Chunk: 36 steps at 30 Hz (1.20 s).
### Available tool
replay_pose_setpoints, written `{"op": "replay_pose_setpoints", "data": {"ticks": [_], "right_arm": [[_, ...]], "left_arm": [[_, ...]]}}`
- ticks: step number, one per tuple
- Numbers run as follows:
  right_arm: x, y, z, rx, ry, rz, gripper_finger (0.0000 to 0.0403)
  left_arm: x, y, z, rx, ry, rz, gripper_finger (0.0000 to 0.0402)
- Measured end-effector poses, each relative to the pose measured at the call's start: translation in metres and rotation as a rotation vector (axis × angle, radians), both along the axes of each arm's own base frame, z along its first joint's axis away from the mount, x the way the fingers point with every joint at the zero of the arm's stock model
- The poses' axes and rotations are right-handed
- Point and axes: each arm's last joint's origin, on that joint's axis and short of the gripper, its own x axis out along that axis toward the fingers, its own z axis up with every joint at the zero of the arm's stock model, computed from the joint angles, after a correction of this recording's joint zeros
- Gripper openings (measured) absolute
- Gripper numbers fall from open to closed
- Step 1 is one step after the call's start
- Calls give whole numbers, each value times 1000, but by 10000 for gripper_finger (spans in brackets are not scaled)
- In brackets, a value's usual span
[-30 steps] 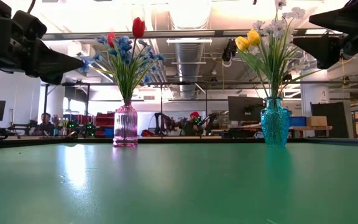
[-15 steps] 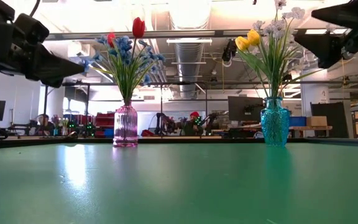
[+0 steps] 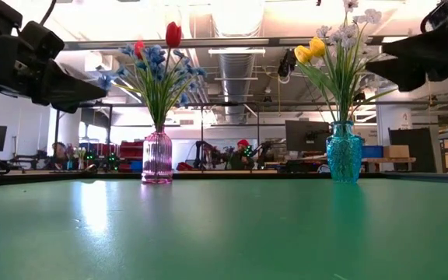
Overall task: Sort flowers into vase by color
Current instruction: Return to Home Position
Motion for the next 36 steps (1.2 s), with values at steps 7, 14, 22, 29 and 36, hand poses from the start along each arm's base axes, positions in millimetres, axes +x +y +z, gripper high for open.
{"op": "replay_pose_setpoints", "data": {"ticks": [7, 14, 22, 29, 36], "right_arm": [[1, 3, -3, -235, 33, 224, 327], [3, -2, -5, -186, 52, 303, 327], [3, -3, -5, -132, 52, 306, 327], [3, -2, -5, -125, 50, 306, 327], [3, -3, -5, -126, 50, 306, 327]], "left_arm": [[1, 0, -2, 1, 21, 0, 0], [2, 0, -3, 2, 35, 0, 0], [3, 0, -4, 3, 48, 0, 0], [3, 0, -5, 4, 57, 0, 0], [4, 0, -6, 5, 68, 0, 0]]}}
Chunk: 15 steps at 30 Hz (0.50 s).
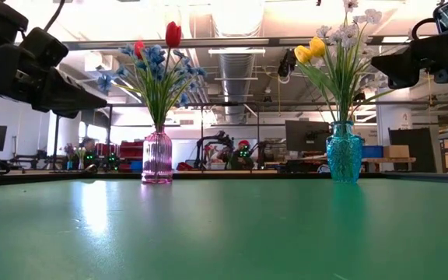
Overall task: Sort flowers into vase by color
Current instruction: Return to Home Position
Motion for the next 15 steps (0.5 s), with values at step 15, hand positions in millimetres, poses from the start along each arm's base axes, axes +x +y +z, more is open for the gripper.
{"op": "replay_pose_setpoints", "data": {"ticks": [15], "right_arm": [[0, 0, 0, 0, -1, 1, 327]], "left_arm": [[0, 0, -1, 1, 8, 0, 0]]}}
